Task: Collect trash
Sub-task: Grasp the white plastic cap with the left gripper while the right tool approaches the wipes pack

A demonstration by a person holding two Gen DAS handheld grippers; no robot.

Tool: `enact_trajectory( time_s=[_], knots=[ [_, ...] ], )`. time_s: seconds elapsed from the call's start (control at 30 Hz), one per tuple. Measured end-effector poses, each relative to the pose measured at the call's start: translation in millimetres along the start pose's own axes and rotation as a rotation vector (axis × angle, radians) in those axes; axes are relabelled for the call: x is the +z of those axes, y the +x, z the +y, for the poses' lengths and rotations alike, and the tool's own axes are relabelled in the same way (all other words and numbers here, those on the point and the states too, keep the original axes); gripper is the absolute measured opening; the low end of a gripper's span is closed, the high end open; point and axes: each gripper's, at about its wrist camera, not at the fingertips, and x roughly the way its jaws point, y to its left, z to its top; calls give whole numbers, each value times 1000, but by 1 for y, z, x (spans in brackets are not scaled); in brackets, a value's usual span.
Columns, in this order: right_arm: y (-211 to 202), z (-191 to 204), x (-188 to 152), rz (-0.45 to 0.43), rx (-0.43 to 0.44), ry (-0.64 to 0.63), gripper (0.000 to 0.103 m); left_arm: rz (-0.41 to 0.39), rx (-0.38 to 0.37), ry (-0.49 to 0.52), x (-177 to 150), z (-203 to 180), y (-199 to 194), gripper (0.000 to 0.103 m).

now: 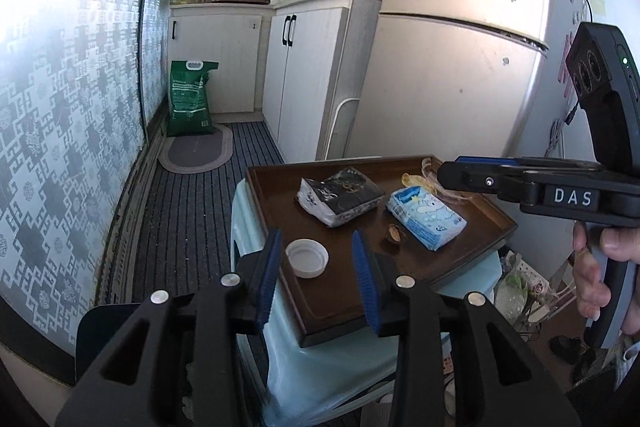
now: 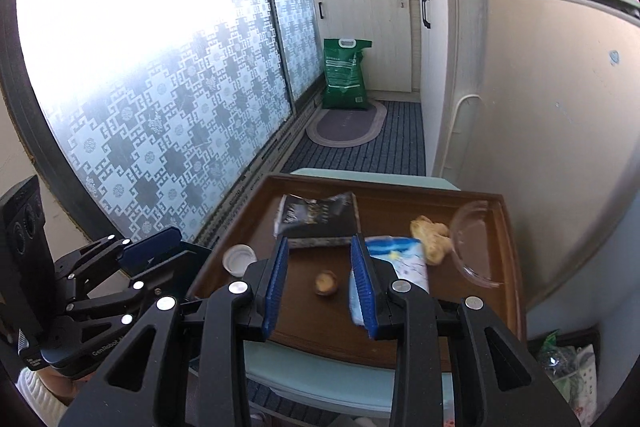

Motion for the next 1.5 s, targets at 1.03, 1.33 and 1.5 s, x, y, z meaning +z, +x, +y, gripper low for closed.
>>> enact_trajectory(
  time_s=[1.03, 1.33, 1.5],
  knots=[
    [-4, -61, -30, 84, -60, 58, 58, 133, 91, 53, -4, -25, 53, 4],
    [13, -48, -36, 112, -54, 49, 70, 92, 43, -1, 2, -21, 46, 4],
    [22, -39, -38, 121, -55, 21, 71, 41, -7, -54, 7, -14, 33, 4]
  ],
)
